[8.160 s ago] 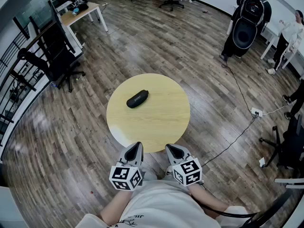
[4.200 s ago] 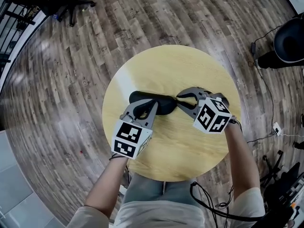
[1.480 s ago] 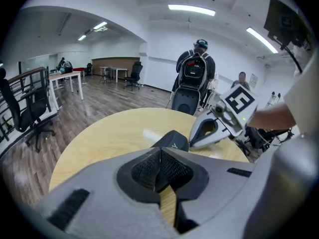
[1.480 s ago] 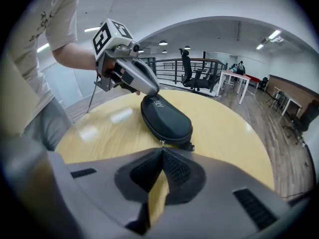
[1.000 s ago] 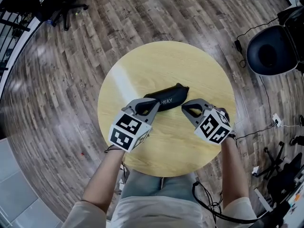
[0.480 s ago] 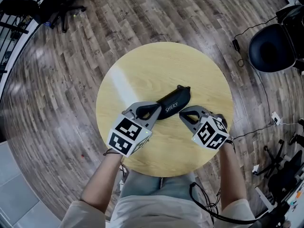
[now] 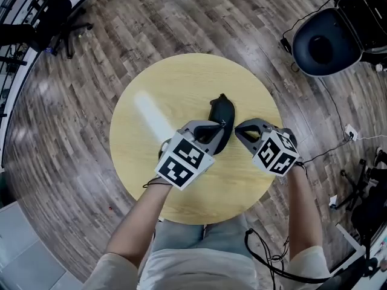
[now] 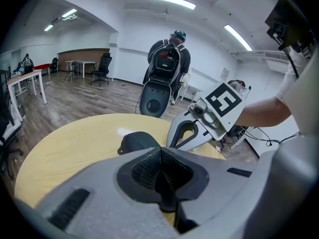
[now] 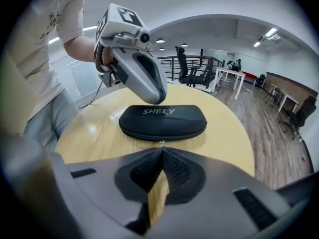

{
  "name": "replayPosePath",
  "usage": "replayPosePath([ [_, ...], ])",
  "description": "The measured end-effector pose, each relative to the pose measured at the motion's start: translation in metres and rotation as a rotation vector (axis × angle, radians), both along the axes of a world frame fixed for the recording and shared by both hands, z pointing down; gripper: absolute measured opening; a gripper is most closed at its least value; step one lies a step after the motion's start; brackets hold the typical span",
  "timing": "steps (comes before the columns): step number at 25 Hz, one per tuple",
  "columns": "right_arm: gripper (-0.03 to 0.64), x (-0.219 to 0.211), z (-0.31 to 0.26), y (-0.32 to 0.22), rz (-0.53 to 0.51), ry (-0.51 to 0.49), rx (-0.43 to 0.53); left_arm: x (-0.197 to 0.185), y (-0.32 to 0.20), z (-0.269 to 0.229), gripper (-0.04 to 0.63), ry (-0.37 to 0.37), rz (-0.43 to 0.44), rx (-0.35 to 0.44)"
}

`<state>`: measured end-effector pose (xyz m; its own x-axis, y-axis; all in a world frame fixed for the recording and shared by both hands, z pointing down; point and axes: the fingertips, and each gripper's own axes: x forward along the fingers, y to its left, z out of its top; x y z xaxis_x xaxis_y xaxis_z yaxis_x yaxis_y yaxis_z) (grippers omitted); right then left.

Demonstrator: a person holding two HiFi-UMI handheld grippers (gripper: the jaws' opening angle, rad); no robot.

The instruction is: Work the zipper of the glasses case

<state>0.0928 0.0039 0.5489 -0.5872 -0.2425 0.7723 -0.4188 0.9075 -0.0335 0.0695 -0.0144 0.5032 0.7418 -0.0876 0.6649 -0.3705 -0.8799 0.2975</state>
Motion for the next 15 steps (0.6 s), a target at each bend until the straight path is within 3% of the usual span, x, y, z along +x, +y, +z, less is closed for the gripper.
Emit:
replayPosePath([
  [3,-0.001,-0.001,0.0,0.004,0.007,-0.01,0.009,0.004,0.003,0.01,0.008,-0.035,0.018,-0.016],
  [10,-0.002,-0.011,-0.001,0.032,0.032,-0.062,-0.033,0.004,0.006,0.011,0.008,-0.036,0.028,-0.015],
  [15,-0.002,-0.043,-0.001,0.065,0.133,-0.147,-0.071,0.006,0.004,0.011,0.008,-0.017,0.018,-0.029],
])
